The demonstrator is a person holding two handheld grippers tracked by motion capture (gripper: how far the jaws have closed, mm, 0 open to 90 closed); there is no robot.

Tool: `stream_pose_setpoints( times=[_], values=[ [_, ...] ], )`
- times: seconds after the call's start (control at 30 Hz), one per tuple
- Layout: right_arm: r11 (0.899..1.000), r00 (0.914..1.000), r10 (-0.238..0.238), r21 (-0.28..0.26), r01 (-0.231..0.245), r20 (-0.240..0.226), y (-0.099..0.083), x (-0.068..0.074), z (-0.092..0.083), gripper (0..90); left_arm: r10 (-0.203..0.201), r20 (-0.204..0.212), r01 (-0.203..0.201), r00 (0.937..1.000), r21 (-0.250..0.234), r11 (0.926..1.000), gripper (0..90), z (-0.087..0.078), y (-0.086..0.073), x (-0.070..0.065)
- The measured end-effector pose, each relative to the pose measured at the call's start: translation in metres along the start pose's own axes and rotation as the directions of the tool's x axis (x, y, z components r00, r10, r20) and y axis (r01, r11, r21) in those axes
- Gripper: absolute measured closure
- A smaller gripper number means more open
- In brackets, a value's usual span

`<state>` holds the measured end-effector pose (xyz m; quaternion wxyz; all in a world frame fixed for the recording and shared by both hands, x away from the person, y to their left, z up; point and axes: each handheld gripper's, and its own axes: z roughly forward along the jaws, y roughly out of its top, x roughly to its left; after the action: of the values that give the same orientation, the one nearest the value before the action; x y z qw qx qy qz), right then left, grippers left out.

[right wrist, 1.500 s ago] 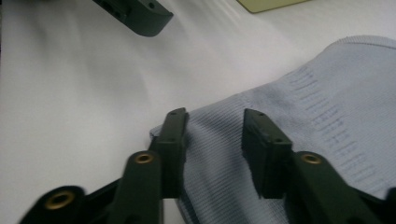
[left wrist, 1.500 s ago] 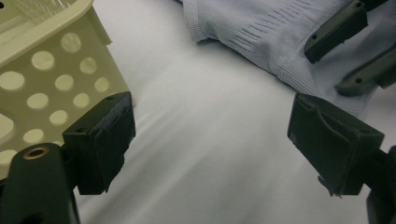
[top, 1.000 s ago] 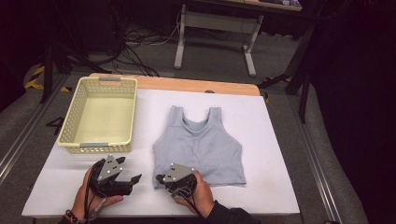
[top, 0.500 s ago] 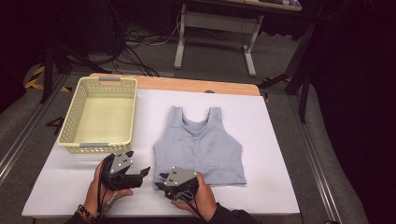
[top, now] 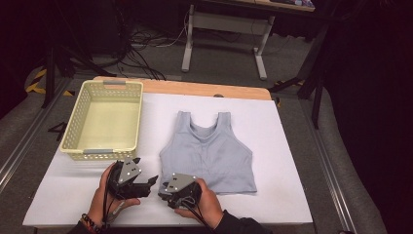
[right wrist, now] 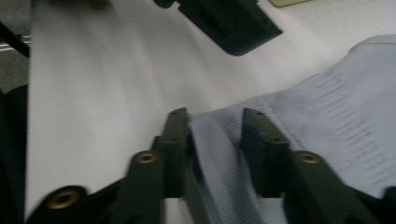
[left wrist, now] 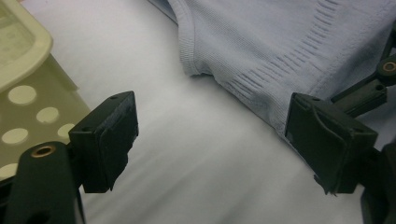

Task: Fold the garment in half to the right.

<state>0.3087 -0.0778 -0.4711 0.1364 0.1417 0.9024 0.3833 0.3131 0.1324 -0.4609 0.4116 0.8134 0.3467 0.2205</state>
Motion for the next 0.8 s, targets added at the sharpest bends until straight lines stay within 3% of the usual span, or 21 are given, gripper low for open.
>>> stream_pose_setpoints(
  times=[0.07, 0.13, 0.27, 0.33, 0.43, 0.53, 0.63, 0.73, 0.8],
  values=[
    [1.000, 1.0000, 0.002, 0.000, -0.002, 0.009, -0.001, -0.004, 0.000, 80.1, 0.005, -0.010, -0.005, 0.9999, 0.005, 1.0000, 18.2, 0.003, 0.001, 0.000],
    [1.000, 1.0000, 0.003, -0.010, -0.003, 0.005, -0.002, -0.006, -0.001, 82.0, 0.003, -0.015, -0.003, 0.9999, 0.007, 1.0000, 19.2, 0.007, 0.004, -0.001],
    [0.997, 0.9963, -0.069, -0.020, 0.070, 0.051, -0.005, 0.004, -0.003, 82.7, 0.015, -0.020, -0.014, 0.9997, 0.019, 0.9997, 20.8, 0.017, 0.011, -0.006],
    [0.995, 0.9942, -0.092, -0.031, 0.094, 0.055, -0.006, 0.007, -0.004, 82.7, 0.007, -0.015, -0.006, 0.9999, 0.024, 0.9997, 22.3, 0.022, 0.013, -0.007],
    [0.993, 0.9922, -0.112, -0.030, 0.114, 0.053, -0.007, 0.008, -0.004, 82.6, -0.017, 0.024, 0.016, 0.9996, 0.039, 0.9991, 30.4, 0.029, 0.018, -0.004],
    [0.995, 0.9943, -0.094, -0.033, 0.096, 0.050, -0.007, 0.008, -0.005, 82.6, -0.053, 0.031, 0.052, 0.9981, 0.046, 0.9976, 41.2, 0.034, 0.024, -0.001],
    [0.995, 0.9940, -0.095, -0.033, 0.097, 0.055, -0.007, 0.008, -0.005, 82.6, -0.070, 0.015, 0.069, 0.9974, 0.061, 0.9957, 40.9, 0.044, 0.026, 0.000],
    [0.994, 0.9927, -0.103, -0.033, 0.105, 0.063, -0.007, 0.010, -0.005, 82.6, -0.052, 0.015, 0.050, 0.9986, 0.095, 0.9942, 40.0, 0.054, 0.027, -0.001],
    [0.994, 0.9929, -0.102, -0.036, 0.105, 0.061, -0.007, 0.009, -0.006, 82.6, -0.073, 0.027, 0.070, 0.9970, 0.111, 0.9914, 39.5, 0.059, 0.028, 0.000]
  ],
)
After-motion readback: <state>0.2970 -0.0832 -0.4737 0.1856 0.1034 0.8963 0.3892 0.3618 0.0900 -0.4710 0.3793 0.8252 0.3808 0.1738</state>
